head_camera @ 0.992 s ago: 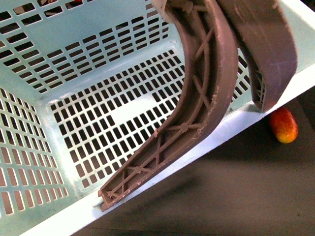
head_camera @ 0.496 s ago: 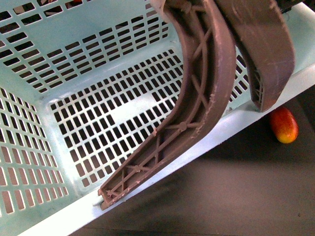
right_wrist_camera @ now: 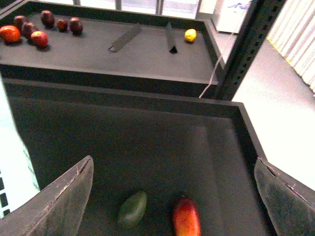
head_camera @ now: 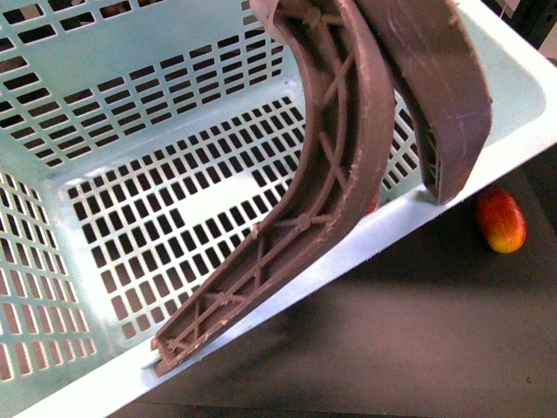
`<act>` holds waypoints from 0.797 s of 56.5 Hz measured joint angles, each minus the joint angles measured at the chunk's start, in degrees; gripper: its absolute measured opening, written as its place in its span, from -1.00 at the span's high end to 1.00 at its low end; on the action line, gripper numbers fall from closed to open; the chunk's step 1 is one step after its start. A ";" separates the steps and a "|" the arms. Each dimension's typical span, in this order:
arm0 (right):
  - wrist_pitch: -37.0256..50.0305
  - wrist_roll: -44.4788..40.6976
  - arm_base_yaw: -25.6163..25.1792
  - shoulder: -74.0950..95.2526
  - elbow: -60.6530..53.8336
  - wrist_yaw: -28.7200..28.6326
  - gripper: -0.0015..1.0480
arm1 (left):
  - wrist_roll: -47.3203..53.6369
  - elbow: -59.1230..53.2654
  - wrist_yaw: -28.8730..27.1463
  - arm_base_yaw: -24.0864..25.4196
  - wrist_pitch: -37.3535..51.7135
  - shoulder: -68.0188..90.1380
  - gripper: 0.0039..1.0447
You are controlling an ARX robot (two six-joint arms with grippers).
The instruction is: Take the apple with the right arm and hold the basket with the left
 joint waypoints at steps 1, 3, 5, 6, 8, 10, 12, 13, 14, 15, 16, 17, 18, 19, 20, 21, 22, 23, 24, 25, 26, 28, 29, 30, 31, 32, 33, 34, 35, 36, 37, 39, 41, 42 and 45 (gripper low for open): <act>0.00 0.07 -0.07 -0.02 0.00 0.04 -0.83 | -0.02 0.00 -0.02 0.02 0.00 0.00 0.70; 0.00 0.17 -0.13 -0.09 0.00 -0.04 -0.83 | 0.04 0.00 -0.04 0.02 0.00 0.00 0.70; -0.02 0.26 -0.11 -0.09 -0.04 -0.28 -0.83 | 0.07 0.00 0.02 -0.02 0.02 -0.02 0.70; -0.02 0.26 -0.11 -0.09 -0.07 -0.39 -0.83 | 0.09 0.00 0.07 -0.04 0.02 0.00 0.70; -0.02 0.28 -0.11 -0.07 -0.09 -0.50 -0.83 | 0.13 0.00 0.33 -0.17 0.02 0.00 0.70; -0.02 0.28 -0.11 -0.04 -0.15 -0.50 -0.83 | 0.09 0.00 0.79 -0.17 0.02 -0.02 0.70; -0.04 0.28 -0.09 -0.04 -0.17 -0.52 -0.83 | 0.00 0.00 1.11 -0.17 0.02 0.00 0.70; 0.07 0.39 -0.11 -0.04 -0.22 -0.61 -0.83 | -0.07 0.00 1.16 -0.17 0.02 0.00 0.70; 0.59 0.55 -0.13 0.00 -0.42 -0.81 -0.81 | -0.13 0.00 1.25 -0.17 0.02 0.00 0.70; 3.10 1.16 -0.35 -0.02 -1.27 -1.99 -0.76 | -0.24 0.00 1.25 -0.17 0.02 -0.02 0.70; 4.68 1.53 -0.46 -0.07 -1.84 -2.56 -0.73 | -0.28 0.00 1.25 -0.17 0.02 0.00 0.70; 6.29 1.62 -0.59 -0.17 -2.45 -3.06 -0.69 | -0.33 0.00 1.25 -0.17 0.02 -0.02 0.70; 9.22 1.90 -0.81 -0.42 -3.78 -4.00 -0.63 | -0.35 0.00 1.20 -0.17 0.02 0.00 0.70; 10.60 2.08 -0.92 -0.55 -4.46 -4.37 -0.60 | -0.35 0.00 1.14 -0.17 0.02 0.00 0.70; 13.03 2.25 -1.11 -0.94 -5.92 -5.01 -0.53 | -0.28 0.00 0.98 -0.17 0.02 -0.02 0.70; 14.08 2.38 -1.25 -1.20 -6.64 -5.25 -0.50 | -0.26 0.00 0.83 -0.17 0.02 0.00 0.70; 15.72 2.58 -1.53 -1.73 -8.00 -5.68 -0.43 | -0.15 0.00 0.70 -0.17 0.02 -0.02 0.70; 16.39 2.64 -1.66 -2.01 -8.68 -5.86 -0.40 | -0.13 0.00 0.52 -0.17 0.02 -0.02 0.70; 17.38 2.89 -2.01 -2.64 -9.92 -6.12 -0.33 | -0.09 0.00 0.31 -0.15 0.02 -0.02 0.70; 17.73 2.93 -2.19 -2.95 -10.51 -6.16 -0.30 | -0.09 0.00 0.11 -0.15 0.02 -0.02 0.70; 17.99 2.97 -2.36 -3.30 -11.06 -6.19 -0.26 | -0.09 0.00 0.09 -0.15 0.02 0.00 0.70; 18.84 3.19 -3.32 -5.01 -13.51 -6.67 -0.10 | -0.09 0.00 -0.11 -0.09 0.02 -0.02 0.70; 19.10 3.32 -3.69 -5.64 -14.38 -6.86 -0.03 | -0.09 0.00 -0.17 -0.09 0.02 0.00 0.70; 19.28 3.37 -4.02 -6.27 -15.23 -7.06 0.03 | -0.07 0.00 -0.15 -0.09 0.02 -0.02 0.70; 19.34 3.34 -4.17 -6.60 -15.67 -7.23 0.07 | -0.07 0.00 -0.13 -0.11 0.02 0.00 0.70; 19.50 3.37 -4.44 -7.23 -16.50 -7.54 0.13 | -0.07 0.00 -0.11 -0.11 0.02 0.00 0.70; 19.63 3.39 -4.66 -7.82 -17.31 -7.96 0.20 | -0.09 0.00 -0.04 -0.11 0.02 0.00 0.70; 19.67 3.39 -4.76 -8.13 -17.70 -8.15 0.23 | -0.09 0.00 -0.02 -0.11 0.02 -0.02 0.70; 19.80 3.39 -4.98 -8.72 -18.49 -8.48 0.30 | -0.11 0.00 0.15 -0.11 0.02 -0.02 0.70; 19.89 3.39 -5.25 -9.35 -19.26 -8.76 0.37 | -0.13 0.00 0.26 -0.11 0.02 0.00 0.70; 19.91 3.41 -5.44 -9.97 -19.98 -9.01 0.44 | -0.13 0.00 0.42 -0.11 0.02 -0.02 0.70; 19.93 3.43 -5.92 -11.19 -21.29 -9.46 0.57 | -0.15 0.00 0.61 -0.11 0.02 0.00 0.70; 19.93 3.45 -6.38 -12.41 -22.56 -9.86 0.70 | -0.13 0.00 0.63 -0.11 0.02 0.00 0.70; 19.93 3.48 -6.58 -13.05 -23.12 -10.10 0.77 | -0.13 0.00 0.61 -0.11 0.02 -0.02 0.70; 19.89 3.39 -7.19 -14.88 -24.72 -10.67 0.97 | -0.11 0.00 0.57 -0.11 0.02 -0.02 0.70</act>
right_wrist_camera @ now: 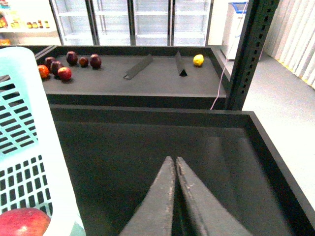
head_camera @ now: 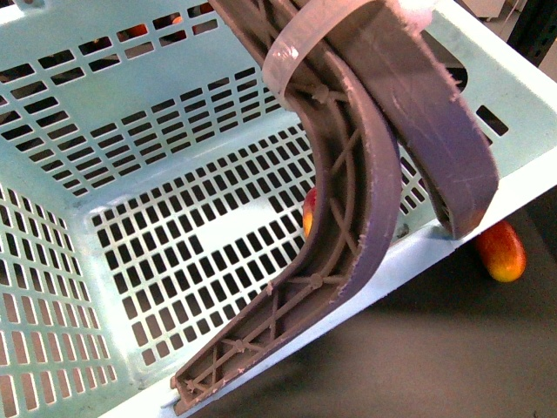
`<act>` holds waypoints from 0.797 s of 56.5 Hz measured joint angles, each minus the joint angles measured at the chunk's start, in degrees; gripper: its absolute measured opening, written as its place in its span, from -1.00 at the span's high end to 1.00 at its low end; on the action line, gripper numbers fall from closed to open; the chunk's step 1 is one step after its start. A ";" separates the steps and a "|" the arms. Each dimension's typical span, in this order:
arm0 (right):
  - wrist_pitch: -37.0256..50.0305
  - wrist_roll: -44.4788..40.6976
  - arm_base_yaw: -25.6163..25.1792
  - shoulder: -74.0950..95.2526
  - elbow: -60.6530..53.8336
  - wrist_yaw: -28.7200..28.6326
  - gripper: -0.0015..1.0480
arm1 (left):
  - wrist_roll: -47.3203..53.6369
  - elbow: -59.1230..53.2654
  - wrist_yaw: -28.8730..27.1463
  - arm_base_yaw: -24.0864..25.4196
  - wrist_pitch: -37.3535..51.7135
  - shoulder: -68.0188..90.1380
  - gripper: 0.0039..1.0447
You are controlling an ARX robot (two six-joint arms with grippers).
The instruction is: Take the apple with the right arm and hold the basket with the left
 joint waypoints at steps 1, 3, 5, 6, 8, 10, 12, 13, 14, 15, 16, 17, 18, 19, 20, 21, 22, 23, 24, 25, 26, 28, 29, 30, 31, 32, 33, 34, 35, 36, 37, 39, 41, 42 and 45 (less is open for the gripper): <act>-0.07 0.24 -0.22 -0.59 -0.52 -0.22 0.96 | 0.00 0.00 0.00 0.00 0.00 0.02 0.70; -0.17 0.20 -0.48 -1.49 -1.22 -0.46 0.96 | -0.02 0.00 -0.02 0.00 0.00 0.00 0.70; -0.42 0.20 -0.74 -2.47 -1.88 -0.68 0.96 | -0.02 0.00 0.00 0.00 0.00 0.02 0.70; -0.63 0.22 -0.98 -3.10 -2.36 -0.81 0.96 | 0.00 0.00 0.02 0.00 0.00 0.02 0.70; -1.16 0.26 -2.34 -4.37 -3.26 -3.13 0.96 | -0.02 0.00 0.02 0.00 0.00 0.02 0.70; -1.81 0.26 -4.20 -5.99 -4.22 -5.05 0.96 | -0.02 0.00 0.02 0.00 0.00 0.00 0.70; -2.23 0.31 -4.83 -6.91 -4.70 -5.11 0.96 | 0.00 0.00 0.00 0.00 0.00 0.02 0.70; -2.49 0.31 -5.22 -7.54 -5.05 -5.07 0.96 | -0.02 0.00 0.00 0.00 0.00 0.00 0.70; -2.80 0.33 -5.44 -8.17 -5.35 -5.09 0.96 | -0.02 0.00 -0.02 0.00 0.00 0.02 0.70; -3.34 0.33 -5.51 -9.11 -5.84 -5.18 0.96 | -0.02 0.00 -0.11 0.02 0.00 0.00 0.70; -3.63 0.33 -5.53 -9.70 -6.12 -5.20 0.96 | -0.02 0.00 -0.26 0.02 0.00 0.02 0.70; -4.00 0.33 -5.53 -10.36 -6.43 -5.33 0.96 | 0.00 0.00 -0.39 0.02 0.00 0.00 0.70; -4.35 0.33 -5.53 -10.95 -6.69 -5.38 0.96 | 0.00 0.00 -0.44 0.00 0.00 0.02 0.70; -4.70 0.33 -5.53 -11.58 -6.95 -5.38 0.96 | 0.04 0.00 -0.42 0.00 0.00 0.00 0.70; -5.03 0.33 -5.53 -12.17 -7.21 -5.38 0.96 | 0.04 0.00 -0.42 0.00 0.00 0.00 0.70; -5.25 0.33 -5.53 -12.52 -7.32 -5.38 0.96 | 0.04 0.00 -0.42 0.00 0.00 0.02 0.70; -5.68 0.33 -5.55 -13.09 -7.54 -5.35 0.96 | 0.02 0.00 -0.33 0.00 0.00 0.00 0.70; -5.86 0.33 -5.55 -13.40 -7.65 -5.35 0.96 | 0.02 0.00 -0.31 0.00 0.00 0.00 0.70; -6.05 0.33 -5.55 -13.73 -7.76 -5.35 0.96 | 0.00 0.00 -0.24 0.00 0.00 0.00 0.70; -6.45 0.33 -5.57 -14.34 -7.98 -5.35 0.96 | -0.02 0.00 -0.15 0.00 0.00 0.00 0.70; -6.64 0.33 -5.57 -14.67 -8.09 -5.35 0.96 | -0.02 0.00 -0.13 0.00 0.00 0.02 0.70; -7.28 0.33 -5.57 -15.58 -8.35 -5.35 0.96 | -0.02 0.00 0.02 0.00 0.00 0.02 0.70; -7.69 0.33 -5.57 -16.17 -8.50 -5.35 0.96 | -0.02 0.00 0.02 0.00 0.00 0.02 0.70; -7.89 0.33 -5.57 -16.48 -8.59 -5.35 0.96 | -0.02 0.00 0.04 0.00 0.00 0.02 0.70; -8.28 0.33 -5.57 -17.05 -8.76 -5.35 0.96 | -0.02 0.00 0.07 0.00 0.00 0.00 0.70; -8.48 0.33 -5.57 -17.35 -8.85 -5.38 0.96 | -0.02 0.00 0.07 0.00 0.00 0.02 0.70; -8.70 0.33 -5.57 -17.64 -8.94 -5.38 0.96 | -0.02 0.00 0.07 0.00 0.00 0.00 0.70; -9.16 0.33 -5.57 -18.23 -9.11 -5.38 0.96 | -0.02 0.00 0.02 0.00 0.00 0.02 0.70; -9.38 0.33 -5.57 -18.53 -9.20 -5.35 0.96 | -0.02 0.00 0.00 0.00 0.00 0.00 0.70; -9.79 0.33 -5.57 -19.10 -9.35 -5.35 0.96 | -0.02 0.00 0.00 0.00 0.00 0.02 0.70; -9.97 0.33 -5.57 -19.37 -9.44 -5.38 0.96 | 0.00 0.00 -0.02 0.00 0.00 0.00 0.70; -10.56 0.33 -5.57 -20.20 -9.64 -5.35 0.96 | 0.00 0.00 -0.13 0.00 0.00 0.02 0.70; -11.19 0.33 -5.57 -21.03 -9.84 -5.35 0.96 | -0.02 0.00 -0.22 0.00 0.00 0.02 0.70; -11.32 0.33 -5.57 -21.24 -9.92 -5.35 0.96 | 0.00 0.00 -0.22 0.00 0.00 0.02 0.70; -9.79 0.33 -5.57 -21.79 -11.17 -5.35 0.96 | 0.02 0.00 -0.24 0.00 0.00 0.02 0.70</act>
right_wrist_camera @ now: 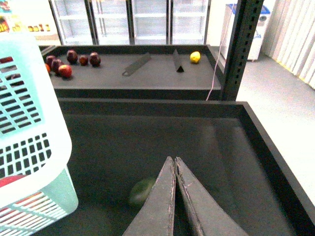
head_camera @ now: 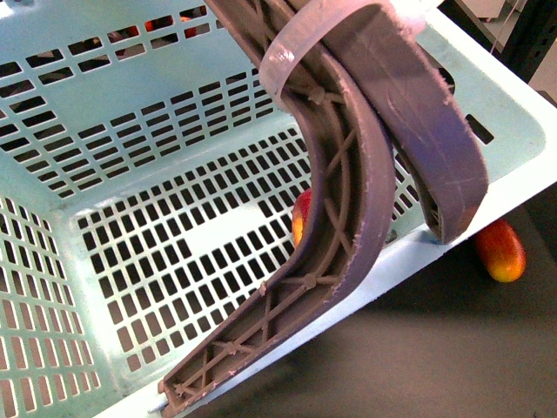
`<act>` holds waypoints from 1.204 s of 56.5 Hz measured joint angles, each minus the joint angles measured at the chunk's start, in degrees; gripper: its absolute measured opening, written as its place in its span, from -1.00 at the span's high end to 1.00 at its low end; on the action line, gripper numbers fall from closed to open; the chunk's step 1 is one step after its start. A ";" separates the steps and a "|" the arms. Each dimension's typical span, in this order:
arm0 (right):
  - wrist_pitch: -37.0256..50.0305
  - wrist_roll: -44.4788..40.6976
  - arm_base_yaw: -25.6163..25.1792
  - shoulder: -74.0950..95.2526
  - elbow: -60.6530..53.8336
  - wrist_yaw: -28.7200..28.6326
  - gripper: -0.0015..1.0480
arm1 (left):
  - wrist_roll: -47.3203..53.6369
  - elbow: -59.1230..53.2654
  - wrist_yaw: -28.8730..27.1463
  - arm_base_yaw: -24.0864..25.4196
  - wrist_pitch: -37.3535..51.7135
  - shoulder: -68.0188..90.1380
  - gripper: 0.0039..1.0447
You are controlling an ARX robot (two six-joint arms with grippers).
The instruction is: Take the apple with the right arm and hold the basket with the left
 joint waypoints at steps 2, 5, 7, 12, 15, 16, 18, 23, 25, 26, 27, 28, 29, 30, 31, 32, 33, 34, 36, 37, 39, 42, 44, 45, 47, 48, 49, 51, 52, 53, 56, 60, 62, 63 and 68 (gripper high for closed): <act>-0.37 0.02 0.00 -0.63 0.00 0.09 0.96 | -0.04 0.00 0.02 0.00 0.00 0.00 0.70; -1.38 0.04 0.00 -1.66 0.00 -0.13 0.96 | -0.04 0.00 0.11 0.00 0.00 -0.02 0.70; -2.25 0.04 0.00 -2.62 0.00 -0.02 0.96 | 0.00 0.00 0.09 0.00 0.00 0.00 0.70; -4.55 0.04 0.00 -5.14 0.00 -0.07 0.96 | -0.07 0.00 0.09 0.00 0.00 -0.02 0.70; -5.62 0.04 0.00 -6.32 0.00 -0.07 0.96 | -0.04 0.00 0.09 0.00 0.00 0.00 0.70; -5.86 0.04 0.00 -6.58 0.00 -0.07 0.96 | -0.02 0.00 0.07 0.00 0.00 0.00 0.70; -6.67 0.04 0.00 -7.37 0.00 -0.07 0.96 | -0.02 0.00 0.04 0.00 0.00 0.00 0.70; -8.92 0.04 0.00 -9.66 -0.02 -0.07 0.96 | -0.04 0.00 0.11 0.00 0.00 0.00 0.70; -9.64 0.04 0.00 -10.36 -0.02 -0.07 0.96 | -0.04 0.00 0.09 0.00 0.00 -0.02 0.70; -10.05 0.04 0.00 -10.82 -0.02 -0.07 0.96 | -0.04 0.00 0.07 0.00 0.00 0.00 0.70; -10.29 0.04 0.00 -11.04 -0.02 -0.07 0.96 | -0.04 0.00 0.04 0.00 0.00 -0.02 0.70; -10.54 0.04 0.00 -11.28 -0.02 -0.07 0.96 | -0.02 0.00 0.04 0.00 0.00 -0.02 0.70; -10.97 0.04 0.00 -11.74 -0.02 -0.07 0.96 | -0.02 0.00 0.04 0.00 0.00 -0.02 0.70; -11.19 0.04 0.00 -11.96 -0.02 -0.07 0.96 | -0.02 0.00 0.04 0.00 0.00 0.00 0.70; -11.61 0.04 0.00 -12.39 -0.02 -0.07 0.96 | -0.02 0.00 0.04 0.00 0.00 -0.02 0.70; -11.82 0.04 0.00 -12.61 -0.02 -0.07 0.96 | -0.02 0.00 0.04 0.00 0.00 -0.02 0.70; -12.22 0.04 0.00 -13.03 0.00 -0.07 0.96 | -0.04 0.00 0.04 0.00 0.00 0.00 0.70; -12.44 0.04 0.00 -13.22 -0.02 -0.07 0.96 | -0.02 0.00 0.04 0.00 0.00 -0.02 0.70; -13.03 0.04 0.00 -13.81 -0.02 -0.07 0.96 | -0.02 0.00 0.04 0.00 0.00 0.00 0.70; -13.42 0.04 0.00 -14.19 -0.02 -0.07 0.96 | -0.02 0.00 0.04 0.00 0.00 0.00 0.70; -13.99 0.04 0.00 -14.73 -0.02 -0.07 0.96 | -0.04 0.00 0.04 0.00 0.00 0.00 0.70; -14.71 0.04 0.00 -15.45 -0.02 -0.07 0.96 | -0.02 0.00 0.04 0.00 0.00 -0.02 0.70; -15.19 0.04 0.00 -15.96 -0.02 -0.07 0.96 | -0.04 0.00 0.07 0.00 0.00 -0.02 0.70; -15.39 0.04 0.00 -16.15 -0.02 -0.07 0.96 | -0.04 0.00 0.07 0.00 0.00 0.00 0.70; -16.02 0.04 0.00 -16.83 -0.02 -0.07 0.96 | -0.04 0.00 0.09 0.00 0.00 0.00 0.70; -16.17 0.04 0.00 -16.98 -0.02 -0.07 0.96 | -0.04 0.00 0.09 0.00 0.00 0.00 0.70; -16.48 0.04 0.00 -17.31 -0.02 -0.07 0.96 | -0.04 0.00 0.09 0.00 0.00 -0.02 0.70; -17.05 0.04 0.00 -17.88 -0.02 -0.07 0.96 | -0.04 0.00 0.09 0.00 0.00 0.00 0.70; -17.35 0.04 0.00 -18.12 -0.02 -0.07 0.96 | -0.04 0.00 0.09 0.00 0.00 -0.02 0.70; -17.64 0.04 0.00 -18.43 -0.02 -0.07 0.96 | -0.04 0.00 0.07 0.00 0.00 -0.02 0.70; -18.49 0.04 0.00 -19.30 -0.02 -0.07 0.96 | -0.04 0.00 0.04 0.00 0.00 0.00 0.70; -20.48 0.07 0.00 -21.14 0.00 -0.04 0.96 | -0.02 0.00 0.04 0.00 0.00 -0.02 0.70; -23.89 0.04 0.00 -23.34 0.00 -0.15 0.96 | -0.04 0.00 0.07 0.00 0.00 -0.02 0.70; -25.16 0.04 0.00 -24.26 0.00 -0.26 0.96 | -0.04 0.00 0.04 0.00 0.00 0.00 0.70; -28.68 0.04 0.00 -28.83 0.00 -0.04 0.96 | -0.07 0.00 0.04 0.02 0.00 0.00 0.70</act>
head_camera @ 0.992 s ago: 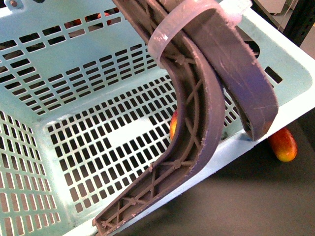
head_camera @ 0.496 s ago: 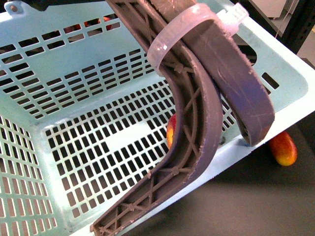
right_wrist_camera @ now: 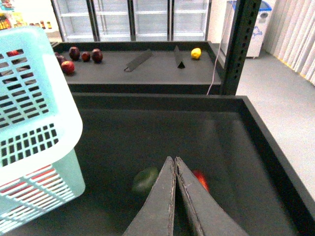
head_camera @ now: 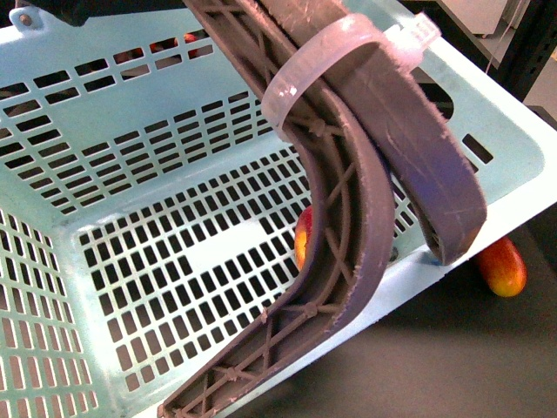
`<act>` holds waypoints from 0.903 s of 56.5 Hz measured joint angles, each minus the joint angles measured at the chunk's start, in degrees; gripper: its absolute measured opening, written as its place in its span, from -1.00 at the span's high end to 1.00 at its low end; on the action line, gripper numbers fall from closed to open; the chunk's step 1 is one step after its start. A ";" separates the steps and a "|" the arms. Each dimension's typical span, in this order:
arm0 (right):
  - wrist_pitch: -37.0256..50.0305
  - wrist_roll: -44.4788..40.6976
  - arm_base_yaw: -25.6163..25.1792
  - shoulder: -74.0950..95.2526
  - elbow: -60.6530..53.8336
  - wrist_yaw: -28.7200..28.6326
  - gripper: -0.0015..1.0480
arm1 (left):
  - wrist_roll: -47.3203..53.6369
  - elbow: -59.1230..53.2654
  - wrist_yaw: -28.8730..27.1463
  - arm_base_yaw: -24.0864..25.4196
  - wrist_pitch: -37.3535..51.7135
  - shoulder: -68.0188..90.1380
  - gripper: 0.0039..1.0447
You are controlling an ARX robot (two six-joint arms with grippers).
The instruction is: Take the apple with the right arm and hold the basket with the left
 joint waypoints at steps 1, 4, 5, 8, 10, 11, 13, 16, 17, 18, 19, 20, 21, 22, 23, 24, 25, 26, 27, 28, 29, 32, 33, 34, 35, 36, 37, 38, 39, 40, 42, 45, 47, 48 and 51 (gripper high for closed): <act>-0.07 0.00 0.00 -0.22 0.00 0.00 0.96 | 0.00 0.00 0.00 0.00 0.00 -0.02 0.70; -0.24 0.00 0.00 -0.55 0.00 0.02 0.96 | 0.02 0.00 -0.04 -0.02 0.00 -0.02 0.70; -0.31 0.02 0.00 -0.55 0.00 0.02 0.96 | 0.04 0.00 -0.04 -0.02 0.00 -0.02 0.70; -0.35 0.00 0.00 -0.57 0.00 0.02 0.96 | 0.17 0.00 -0.02 -0.02 0.00 -0.04 0.70; -0.42 0.00 0.00 -0.61 0.00 0.02 0.96 | 0.17 0.02 0.02 -0.02 0.00 -0.02 0.70; -0.42 0.00 0.00 -0.61 0.00 0.02 0.96 | 0.15 0.00 0.04 -0.02 0.00 -0.02 0.70; -0.42 0.00 0.00 -0.66 0.00 0.02 0.96 | 0.04 0.00 0.15 -0.02 0.00 -0.02 0.70; -0.42 0.00 0.00 -0.68 0.00 0.02 0.96 | 0.00 0.00 0.22 -0.02 0.00 -0.02 0.70; -0.42 0.00 0.00 -0.68 0.00 0.02 0.96 | 0.04 0.02 0.20 -0.02 0.00 -0.02 0.70; -0.42 0.00 0.00 -0.68 0.00 0.02 0.96 | 0.07 0.00 0.17 -0.02 0.00 -0.02 0.70; -0.42 0.00 0.00 -0.70 0.00 0.02 0.96 | 0.09 0.00 0.15 -0.02 0.00 -0.02 0.70; -0.42 -0.02 0.00 -0.70 0.00 0.02 0.95 | 0.09 0.00 0.15 -0.02 0.00 -0.02 0.70; -0.42 0.00 0.00 -0.72 0.00 0.00 0.90 | 0.09 0.00 0.15 -0.02 0.00 -0.02 0.70; -0.42 -0.02 0.00 -0.72 0.00 0.02 0.87 | 0.07 0.00 0.15 -0.02 0.00 -0.02 0.70; -0.42 0.00 0.00 -0.72 0.00 0.02 0.80 | 0.04 0.00 0.15 -0.02 0.00 -0.02 0.70; -0.42 0.00 0.00 -0.72 0.00 0.02 0.77 | 0.04 0.00 0.15 -0.02 0.00 -0.02 0.70; -0.42 0.00 0.00 -0.72 0.00 0.02 0.70 | 0.04 0.02 0.15 -0.02 0.00 -0.02 0.70; -0.42 0.00 0.00 -0.72 0.00 0.02 0.67 | 0.04 0.00 0.15 -0.02 0.00 -0.02 0.70; -0.42 0.00 0.00 -0.72 0.00 0.02 0.60 | 0.04 0.02 0.15 -0.02 0.00 -0.02 0.70; -0.42 0.00 0.00 -0.72 0.00 0.02 0.57 | 0.04 0.00 0.15 -0.02 0.00 -0.02 0.70; -0.42 0.00 0.00 -0.72 0.00 0.02 0.53 | 0.07 0.00 0.13 -0.02 0.00 -0.02 0.70; -0.42 0.00 0.00 -0.72 0.00 0.02 0.37 | 0.07 0.00 0.15 -0.02 0.00 -0.02 0.70; -0.42 0.00 0.00 -0.72 0.00 0.02 0.33 | 0.07 0.00 0.15 -0.02 0.00 -0.02 0.70; -0.42 0.00 0.00 -0.72 0.00 0.02 0.27 | 0.04 0.00 0.17 -0.02 0.00 -0.02 0.70; -0.42 0.00 0.00 -0.72 0.00 0.02 0.23 | 0.04 0.00 0.17 -0.02 0.00 -0.02 0.70; -0.42 -0.02 0.00 -0.72 0.00 0.02 0.13 | 0.04 0.00 0.20 -0.02 0.00 -0.02 0.70; -0.42 -0.02 0.00 -0.72 0.00 0.02 0.07 | 0.04 0.00 0.17 -0.02 0.00 -0.02 0.70; -0.42 -0.02 0.00 -0.72 0.00 0.02 0.00 | 0.07 0.00 0.17 -0.02 0.00 -0.02 0.70; -0.42 0.00 0.00 -0.72 0.00 0.02 -0.03 | 0.07 0.02 0.17 -0.02 0.00 -0.02 0.70; -0.42 0.00 0.00 -0.72 0.00 0.02 -0.10 | 0.07 0.00 0.17 -0.02 0.00 -0.02 0.70; -0.42 -0.02 0.00 -0.72 0.00 0.02 -0.20 | 0.04 0.00 0.17 -0.02 0.00 -0.02 0.70; -0.42 0.00 0.00 -0.72 0.00 0.02 -0.36 | 0.07 0.00 0.15 -0.02 0.00 -0.02 0.70; -0.42 0.00 0.00 -0.72 0.00 0.02 -0.53 | 0.07 0.00 0.13 -0.02 0.00 -0.02 0.70; -0.42 0.00 0.00 -0.72 0.00 0.02 -0.60 | 0.07 0.00 0.13 -0.02 0.00 -0.02 0.70; -0.42 0.00 0.00 -0.72 0.00 0.02 -0.76 | 0.04 0.02 0.20 -0.02 0.00 -0.02 0.70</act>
